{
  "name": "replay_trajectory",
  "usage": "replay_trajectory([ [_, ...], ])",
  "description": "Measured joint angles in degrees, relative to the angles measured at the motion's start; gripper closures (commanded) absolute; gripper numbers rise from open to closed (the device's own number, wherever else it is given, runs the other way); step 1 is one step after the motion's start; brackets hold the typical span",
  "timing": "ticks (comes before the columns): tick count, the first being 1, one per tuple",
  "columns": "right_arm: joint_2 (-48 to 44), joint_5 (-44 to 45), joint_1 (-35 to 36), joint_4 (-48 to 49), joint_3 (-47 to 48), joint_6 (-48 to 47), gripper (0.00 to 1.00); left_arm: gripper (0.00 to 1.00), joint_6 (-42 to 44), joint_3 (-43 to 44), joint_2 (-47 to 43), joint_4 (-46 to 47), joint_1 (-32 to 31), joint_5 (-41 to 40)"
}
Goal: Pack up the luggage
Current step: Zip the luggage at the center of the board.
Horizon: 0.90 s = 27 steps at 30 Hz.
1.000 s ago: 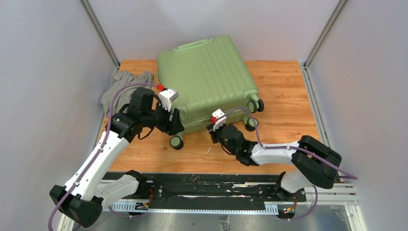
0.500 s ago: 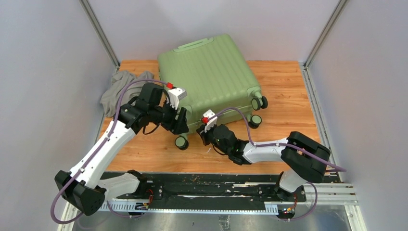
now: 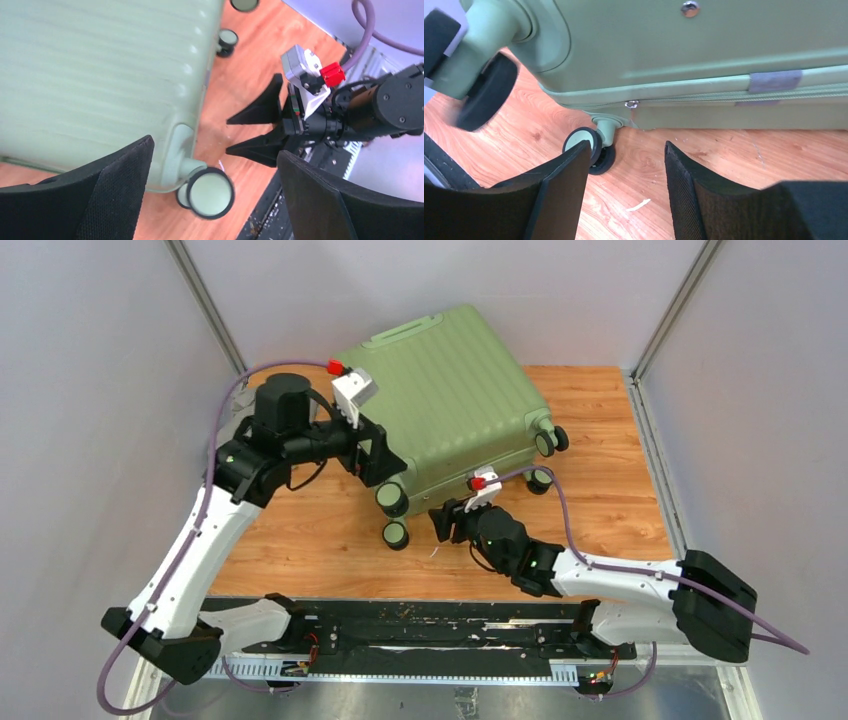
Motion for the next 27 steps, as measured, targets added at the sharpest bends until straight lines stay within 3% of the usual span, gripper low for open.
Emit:
replay_trajectory([
  [5,0.7,1.7,0.5,-9.7,5.2,4.2,0.39,0.00,1.9,6.6,-0.3,-3.3,7.1,-0.7],
  [13,15.4,-0.2,6.7,-18.4,20.5,5.0,0.39,0.00,3.8,8.8,1.3,-7.2,21.8,-0.8],
  [22,26.9,0.4,9.2,-17.5,26.6,2.5,0.41,0.00,5.8,3.6,-0.4,-8.7,25.2,-1.8],
  [27,33.0,3.7,9.2,-15.6,31.7,1.0,0.54,0.00,7.0,1.6,-2.1,-9.0,25.5,-3.2],
])
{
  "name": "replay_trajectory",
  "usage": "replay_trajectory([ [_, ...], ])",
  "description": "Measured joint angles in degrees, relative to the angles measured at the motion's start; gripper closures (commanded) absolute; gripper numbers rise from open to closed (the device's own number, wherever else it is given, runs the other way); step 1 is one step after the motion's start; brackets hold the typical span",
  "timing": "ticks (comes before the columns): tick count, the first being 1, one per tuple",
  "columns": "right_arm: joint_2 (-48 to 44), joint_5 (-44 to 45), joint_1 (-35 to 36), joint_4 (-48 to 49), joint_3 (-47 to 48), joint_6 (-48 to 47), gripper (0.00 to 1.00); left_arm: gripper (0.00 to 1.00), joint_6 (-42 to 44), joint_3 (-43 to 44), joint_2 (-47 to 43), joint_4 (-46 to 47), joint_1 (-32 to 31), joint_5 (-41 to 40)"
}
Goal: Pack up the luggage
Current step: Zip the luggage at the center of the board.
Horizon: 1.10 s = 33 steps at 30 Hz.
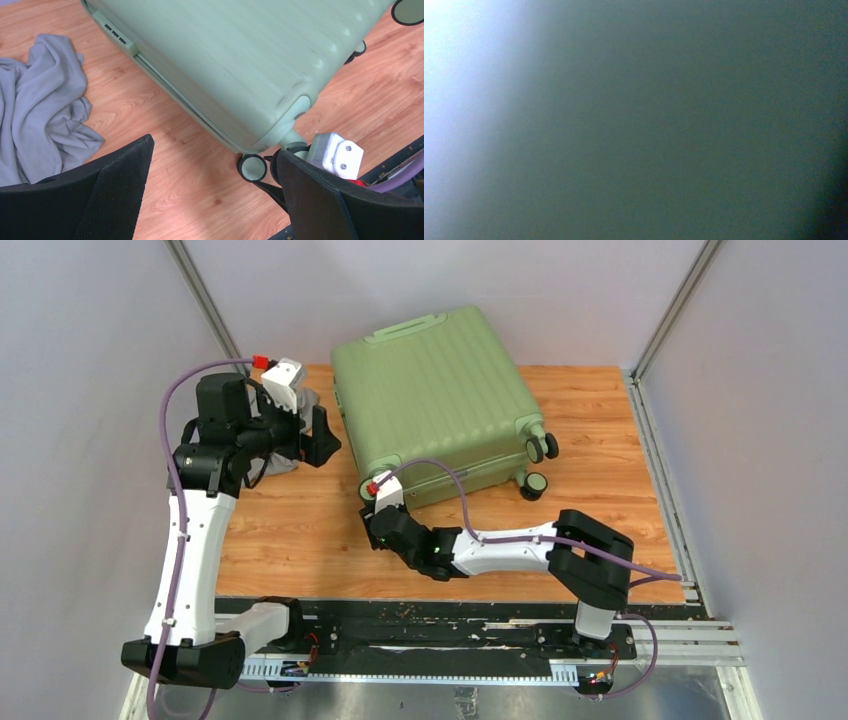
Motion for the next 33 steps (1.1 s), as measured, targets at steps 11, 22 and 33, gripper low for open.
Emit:
replay_trajectory([
  [11,0.9,3.8,0.5,1.5,-0.7,-2.3,0.54,0.00,1.4,-1.2,-1.6,0.0,0.2,-1.9],
  [22,-13.0,7.3,1.4,-8.0,-18.4,1.8,0.50,0.02,10.2,-9.6,-3.1,0.4,0.3,1.0],
  [33,-28.4,7.3,-0.9,-9.2,-23.1,6.4,0.47,0.17,32.9,-24.5,-6.3,-0.4,-1.7,1.0],
])
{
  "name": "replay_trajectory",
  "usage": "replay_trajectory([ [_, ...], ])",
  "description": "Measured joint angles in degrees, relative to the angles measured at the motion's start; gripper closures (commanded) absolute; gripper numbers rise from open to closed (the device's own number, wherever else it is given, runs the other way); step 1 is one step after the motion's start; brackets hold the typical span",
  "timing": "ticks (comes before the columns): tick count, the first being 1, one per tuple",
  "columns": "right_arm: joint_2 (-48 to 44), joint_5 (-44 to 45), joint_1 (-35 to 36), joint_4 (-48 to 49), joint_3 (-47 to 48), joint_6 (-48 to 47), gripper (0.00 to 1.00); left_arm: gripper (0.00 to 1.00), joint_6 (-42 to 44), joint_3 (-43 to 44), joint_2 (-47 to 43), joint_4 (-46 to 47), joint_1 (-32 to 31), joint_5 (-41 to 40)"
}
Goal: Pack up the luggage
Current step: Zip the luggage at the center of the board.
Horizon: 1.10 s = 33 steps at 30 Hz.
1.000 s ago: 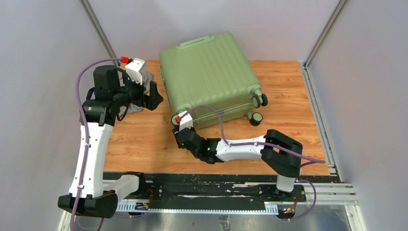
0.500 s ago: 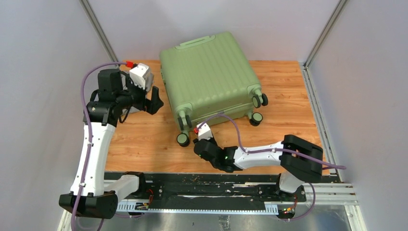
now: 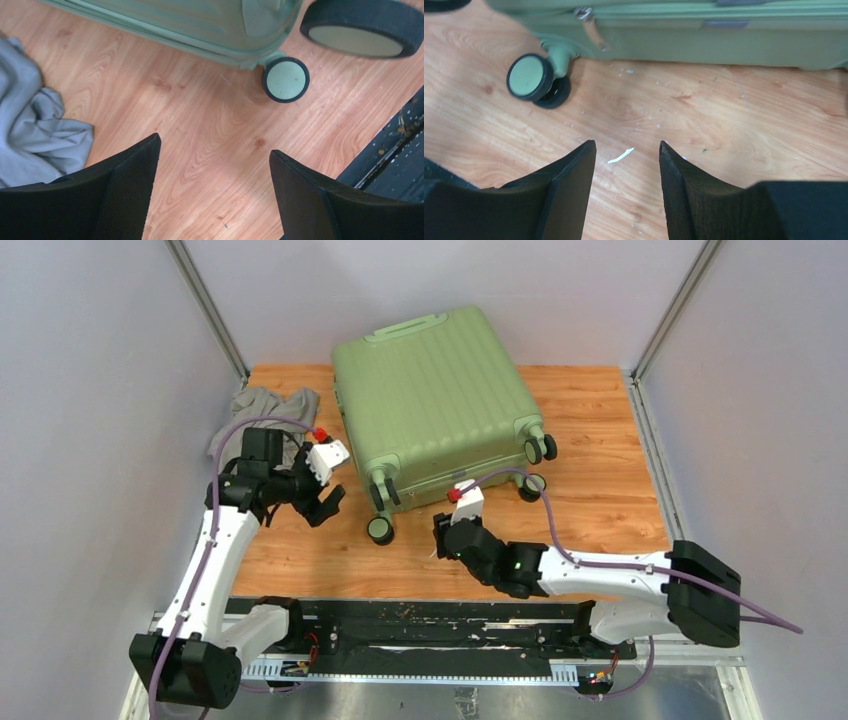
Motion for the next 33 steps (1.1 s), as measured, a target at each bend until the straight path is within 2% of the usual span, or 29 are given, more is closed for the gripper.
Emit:
replay_trajectory([
  [4,-3.9,-1.5,-5.0,-1.8,-0.3,1.8,0.47,0.22,3.3,-4.3,1.5,1.4,-1.7,0.2],
  [11,-11.9,-7.3,-19.4,-7.0,-0.3,4.8,0.48,0.32,8.2,-18.3,0.8,8.0,-15.5,-6.1],
  [15,-14.2,-10.1,-24.7,-9.3,-0.3,5.5,0.49,0.37,11.2,-22.4,1.4,12.8,-19.9,-10.6],
  [26,-14.4,-13.4,-29.9,-12.5,0.6,4.5,0.51,0.51,17.8,-21.0,14.5,19.1,-32.7,-20.8],
  [33,-15.8,-13.7,-31.9,-13.7,1.0,3.3,0.51,0.54,18.3,-13.3,26.6,18.1,-47.5,-23.1],
])
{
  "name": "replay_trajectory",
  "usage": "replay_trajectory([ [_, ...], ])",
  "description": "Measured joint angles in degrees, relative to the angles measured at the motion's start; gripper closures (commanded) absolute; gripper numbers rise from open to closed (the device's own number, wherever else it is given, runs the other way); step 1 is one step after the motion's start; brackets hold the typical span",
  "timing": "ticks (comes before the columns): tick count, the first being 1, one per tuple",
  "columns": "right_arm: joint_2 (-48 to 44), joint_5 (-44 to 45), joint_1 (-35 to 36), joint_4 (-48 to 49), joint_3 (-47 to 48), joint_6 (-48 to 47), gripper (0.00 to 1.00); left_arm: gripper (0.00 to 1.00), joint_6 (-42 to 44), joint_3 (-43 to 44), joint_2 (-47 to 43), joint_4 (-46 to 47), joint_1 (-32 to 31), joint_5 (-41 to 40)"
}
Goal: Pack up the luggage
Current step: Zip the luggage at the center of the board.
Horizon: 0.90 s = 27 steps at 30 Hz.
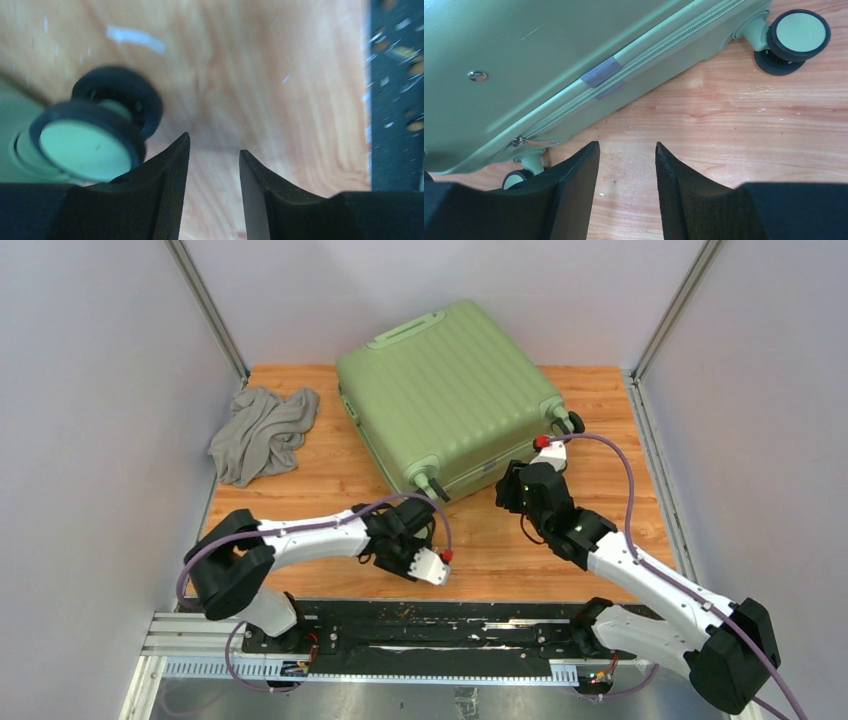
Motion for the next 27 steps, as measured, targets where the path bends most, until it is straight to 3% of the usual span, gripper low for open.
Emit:
replay_trajectory([
  [4,-2.1,-1.2,-2.5,-1.1,-0.2,-0.6,0.51,0.51,-0.7,6.3,5.7,-4.2,-8.5,0.3],
  [8,-5.2,-5.2,-7.8,-1.6,-2.1,-1.0,0.51,0.46,-1.7,14.2,7.7,-8.4,-12.3,0.9],
  [14,-5.1,-14.1,-15.8,-1.9,-3.8,-2.3,0.51,0.31,-3.2,20.9,-0.4,-18.2,-12.4,0.8],
  [19,-4.8,-22.1,-16.9,-0.5,-4.3,-2.9,0.51,0.17,-0.2,24.3,-13.3,-27.4,-12.4,-2.1],
  [22,-4.3,-27.0,-16.9,0.9,-5.4,-3.4,0.49,0.00,5.3,27.9,-18.6,-30.4,-11.3,-4.8],
  [27,-2.0,-33.8,-16.9,1.7,-5.4,-4.8,0.45,0.00,11.4,37.0,-15.5,-32.0,-6.8,-4.5],
])
